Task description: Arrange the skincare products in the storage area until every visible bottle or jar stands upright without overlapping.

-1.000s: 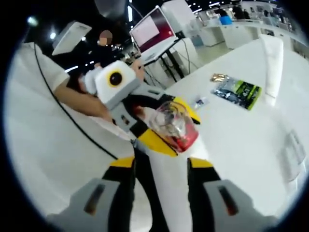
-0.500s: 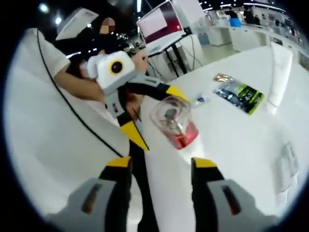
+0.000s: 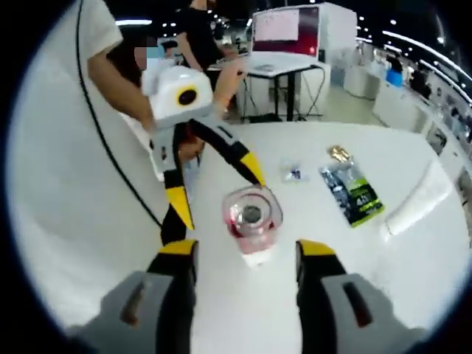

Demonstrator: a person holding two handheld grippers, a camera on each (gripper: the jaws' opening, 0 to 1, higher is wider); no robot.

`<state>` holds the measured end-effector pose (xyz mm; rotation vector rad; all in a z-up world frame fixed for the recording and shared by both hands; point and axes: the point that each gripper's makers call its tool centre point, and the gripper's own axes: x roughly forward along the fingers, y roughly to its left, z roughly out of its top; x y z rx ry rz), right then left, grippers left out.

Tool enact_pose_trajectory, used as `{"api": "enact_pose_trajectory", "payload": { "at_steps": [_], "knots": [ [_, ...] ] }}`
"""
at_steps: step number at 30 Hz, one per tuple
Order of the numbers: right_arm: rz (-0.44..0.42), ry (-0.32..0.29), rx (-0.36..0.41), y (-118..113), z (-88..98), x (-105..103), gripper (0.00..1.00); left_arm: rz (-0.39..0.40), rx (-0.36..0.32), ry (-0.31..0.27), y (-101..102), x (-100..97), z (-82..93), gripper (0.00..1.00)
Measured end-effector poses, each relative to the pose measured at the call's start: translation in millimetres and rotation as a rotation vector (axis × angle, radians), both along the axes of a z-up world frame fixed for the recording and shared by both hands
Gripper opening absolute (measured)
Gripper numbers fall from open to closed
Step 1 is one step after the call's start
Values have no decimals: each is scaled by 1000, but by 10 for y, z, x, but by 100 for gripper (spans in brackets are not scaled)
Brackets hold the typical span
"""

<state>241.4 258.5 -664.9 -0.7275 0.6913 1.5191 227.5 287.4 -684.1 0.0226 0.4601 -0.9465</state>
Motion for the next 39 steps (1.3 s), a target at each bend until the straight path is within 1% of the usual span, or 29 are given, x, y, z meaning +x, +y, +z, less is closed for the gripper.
{"api": "enact_pose_trajectory", "payload": {
  "at_steps": [1, 2, 4, 6, 7, 10, 13, 16, 19, 20, 21, 22, 24, 25, 28, 31, 33, 36, 39],
  "knots": [
    [16, -13, -9, 17, 4, 7, 55, 3, 1, 2, 5, -1, 0, 60],
    [54, -35, -18, 54, 13, 0, 56, 8, 1, 5, 10, -2, -2, 60],
    [111, -53, -59, 86, 1, -31, 56, 20, -2, 4, 20, -5, 12, 60],
    [176, -109, -97, 122, -14, -11, 56, 25, 0, 6, 24, -20, 11, 60],
    [207, -125, -116, 130, -24, -8, 56, 27, 2, 6, 26, -30, 7, 60],
    [264, -134, -160, 161, -64, 13, 49, 32, 2, 15, 22, -63, -11, 60],
    [295, -125, -190, 193, -114, 32, 48, 36, 3, 20, 10, -100, -25, 60],
    [322, -128, -198, 228, -125, 11, 46, 42, 1, 22, -1, -126, -31, 59],
    [339, -127, -216, 235, -173, -28, 42, 47, 1, 29, -9, -145, -49, 59],
    [346, -130, -231, 223, -206, -25, 39, 48, 2, 30, -9, -148, -53, 59],
    [344, -143, -243, 213, -234, -3, 36, 52, 3, 30, -11, -150, -53, 59],
    [339, -171, -246, 216, -243, 45, 35, 54, 2, 30, -15, -152, -50, 59],
    [316, -149, -244, 213, -233, 42, 35, 61, 0, 33, -15, -152, -48, 58],
    [289, -129, -245, 202, -226, 36, 35, 64, -2, 33, -14, -151, -46, 58],
    [288, -120, -243, 186, -218, 51, 34, 78, -9, 37, -4, -148, -47, 58],
    [242, -106, -248, 164, -216, 111, 34, 87, -14, 40, 2, -153, -51, 57],
    [202, -84, -248, 141, -209, 157, 33, 93, -17, 42, 6, -157, -56, 57],
    [121, -28, -237, 105, -214, 221, 33, 99, -20, 45, -4, -169, -61, 57],
    [71, 11, -243, 64, -221, 288, 33, 99, -21, 49, -23, -183, -66, 57]
  ]
}}
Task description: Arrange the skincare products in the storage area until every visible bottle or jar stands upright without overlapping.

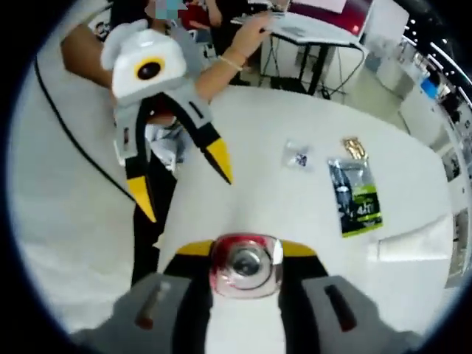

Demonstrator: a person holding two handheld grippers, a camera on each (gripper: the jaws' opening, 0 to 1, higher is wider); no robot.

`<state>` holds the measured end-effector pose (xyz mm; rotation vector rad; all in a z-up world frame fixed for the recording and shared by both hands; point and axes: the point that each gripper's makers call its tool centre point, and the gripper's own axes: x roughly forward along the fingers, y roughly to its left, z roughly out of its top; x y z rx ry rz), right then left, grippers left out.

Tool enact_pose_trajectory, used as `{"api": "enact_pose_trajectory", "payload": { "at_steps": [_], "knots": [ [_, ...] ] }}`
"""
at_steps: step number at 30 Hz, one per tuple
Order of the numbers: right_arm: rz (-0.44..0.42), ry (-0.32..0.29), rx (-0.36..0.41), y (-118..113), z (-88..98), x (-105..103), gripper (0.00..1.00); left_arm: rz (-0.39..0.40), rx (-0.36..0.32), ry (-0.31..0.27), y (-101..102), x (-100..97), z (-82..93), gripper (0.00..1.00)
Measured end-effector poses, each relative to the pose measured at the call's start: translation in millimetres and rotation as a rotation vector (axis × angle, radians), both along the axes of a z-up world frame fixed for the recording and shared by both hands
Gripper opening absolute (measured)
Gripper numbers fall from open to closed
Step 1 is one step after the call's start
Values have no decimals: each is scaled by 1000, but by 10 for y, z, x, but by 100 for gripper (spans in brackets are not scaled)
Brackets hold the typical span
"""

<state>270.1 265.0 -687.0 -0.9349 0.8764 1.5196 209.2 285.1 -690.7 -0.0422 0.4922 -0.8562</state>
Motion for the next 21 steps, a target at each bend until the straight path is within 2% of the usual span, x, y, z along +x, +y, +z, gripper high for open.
{"api": "enact_pose_trajectory", "payload": {
  "at_steps": [4, 11, 13, 15, 17, 20, 21],
  "knots": [
    [-44, 31, -5, -27, -12, 64, 33, -7, 6, 3, -25, -11, -12, 57],
    [-43, 44, -19, -29, -18, 63, 33, -4, 8, 5, -44, 9, -7, 57],
    [-10, 26, -25, -27, -17, 31, 33, -2, 10, 4, -46, 20, -6, 57],
    [77, -18, -21, -23, -12, -19, 33, 2, 9, 4, -51, 32, 6, 57],
    [204, -78, -12, -11, -8, -95, 33, 5, 17, 4, -56, 51, 2, 57],
    [319, -129, -19, -9, -12, -182, 33, 5, 27, 1, -76, 90, 5, 56],
    [320, -135, -26, -10, -16, -195, 33, 2, 30, -3, -107, 125, 21, 56]
  ]
}}
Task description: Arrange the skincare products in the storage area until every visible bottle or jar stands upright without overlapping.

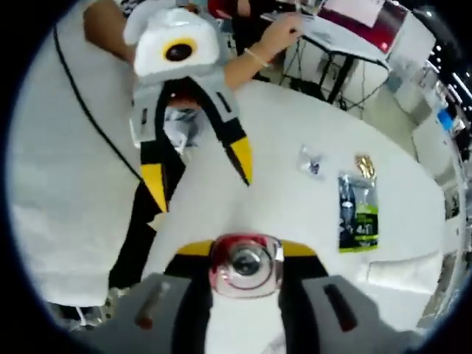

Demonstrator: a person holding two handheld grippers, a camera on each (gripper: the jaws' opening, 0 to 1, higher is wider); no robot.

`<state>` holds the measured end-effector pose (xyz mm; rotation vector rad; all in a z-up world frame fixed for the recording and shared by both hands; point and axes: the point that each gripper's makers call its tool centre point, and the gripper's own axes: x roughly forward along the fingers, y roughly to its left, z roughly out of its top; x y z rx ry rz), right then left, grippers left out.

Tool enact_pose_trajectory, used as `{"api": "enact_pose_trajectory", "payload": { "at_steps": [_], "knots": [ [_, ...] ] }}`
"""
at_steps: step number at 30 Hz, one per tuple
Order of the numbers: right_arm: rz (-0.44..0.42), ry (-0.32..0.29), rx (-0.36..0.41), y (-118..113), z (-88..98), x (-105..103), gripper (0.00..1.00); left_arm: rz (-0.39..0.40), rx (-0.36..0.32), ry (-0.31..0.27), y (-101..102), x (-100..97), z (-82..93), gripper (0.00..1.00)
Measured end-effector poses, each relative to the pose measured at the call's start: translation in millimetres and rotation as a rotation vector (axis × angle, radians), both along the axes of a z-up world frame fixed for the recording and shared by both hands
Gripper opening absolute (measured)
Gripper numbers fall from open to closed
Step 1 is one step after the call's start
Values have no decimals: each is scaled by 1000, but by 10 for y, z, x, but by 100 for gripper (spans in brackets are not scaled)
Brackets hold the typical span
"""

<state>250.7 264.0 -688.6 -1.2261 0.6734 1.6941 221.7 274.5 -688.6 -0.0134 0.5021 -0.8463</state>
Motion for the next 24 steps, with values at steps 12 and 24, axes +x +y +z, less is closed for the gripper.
{"api": "enact_pose_trajectory", "payload": {
  "at_steps": [12, 24],
  "knots": [
    [316, -75, -30, 63, 2, -168, 33, -99, 63, -46, -210, 202, 43, 55],
    [291, -74, -103, 12, -48, -129, 44, -98, 54, -34, -209, 218, 49, 55]
  ]
}}
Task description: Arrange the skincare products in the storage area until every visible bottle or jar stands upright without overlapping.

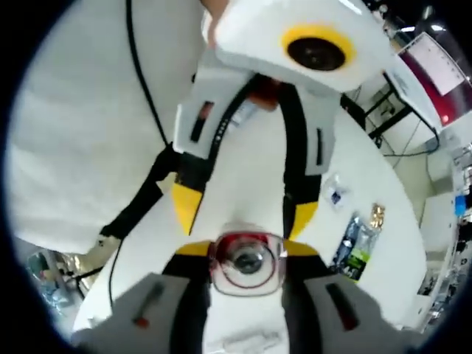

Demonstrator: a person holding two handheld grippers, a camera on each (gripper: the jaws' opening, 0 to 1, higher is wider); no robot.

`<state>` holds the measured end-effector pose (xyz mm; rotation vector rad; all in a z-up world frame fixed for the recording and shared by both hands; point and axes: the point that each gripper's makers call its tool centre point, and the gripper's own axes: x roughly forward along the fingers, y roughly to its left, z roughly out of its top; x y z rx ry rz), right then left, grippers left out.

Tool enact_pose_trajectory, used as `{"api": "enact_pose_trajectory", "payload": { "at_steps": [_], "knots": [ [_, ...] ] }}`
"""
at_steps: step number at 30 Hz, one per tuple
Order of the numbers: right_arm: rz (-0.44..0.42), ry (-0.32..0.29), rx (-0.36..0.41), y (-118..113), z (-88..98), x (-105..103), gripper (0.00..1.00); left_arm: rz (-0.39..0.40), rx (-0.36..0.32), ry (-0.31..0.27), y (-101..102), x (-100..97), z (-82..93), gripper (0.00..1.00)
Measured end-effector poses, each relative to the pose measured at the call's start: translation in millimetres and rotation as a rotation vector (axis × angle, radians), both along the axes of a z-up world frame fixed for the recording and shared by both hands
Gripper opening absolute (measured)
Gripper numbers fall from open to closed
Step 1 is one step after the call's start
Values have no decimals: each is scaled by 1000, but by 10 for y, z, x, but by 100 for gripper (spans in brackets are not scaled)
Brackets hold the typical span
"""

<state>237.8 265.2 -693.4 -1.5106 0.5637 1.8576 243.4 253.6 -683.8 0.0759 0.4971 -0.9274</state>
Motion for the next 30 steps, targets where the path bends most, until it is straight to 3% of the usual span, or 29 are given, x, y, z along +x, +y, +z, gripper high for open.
{"api": "enact_pose_trajectory", "payload": {
  "at_steps": [2, 5, 9, 15, 21, 25, 30],
  "knots": [
    [-34, 4, -25, -69, -50, -8, 51, -4, 1, 0, -6, -7, -1, 55],
    [-91, 17, 2, -74, -44, -2, 52, -9, 3, 4, -4, -17, -10, 55],
    [-287, 109, 56, -91, 37, -12, 54, -19, -1, 12, 2, -40, -31, 56],
    [-548, 170, 96, -220, 86, 106, 58, -22, -4, 36, 12, -62, -82, 57],
    [-895, 367, 182, -206, 214, 114, 59, -44, 24, 46, 18, -99, -165, 57],
    [-1067, 472, 170, -170, 203, 46, 63, -56, 35, 52, 18, -131, -199, 58],
    [-1144, 448, 181, -133, 151, 101, 62, -68, 47, 55, 19, -151, -222, 58]
  ]
}}
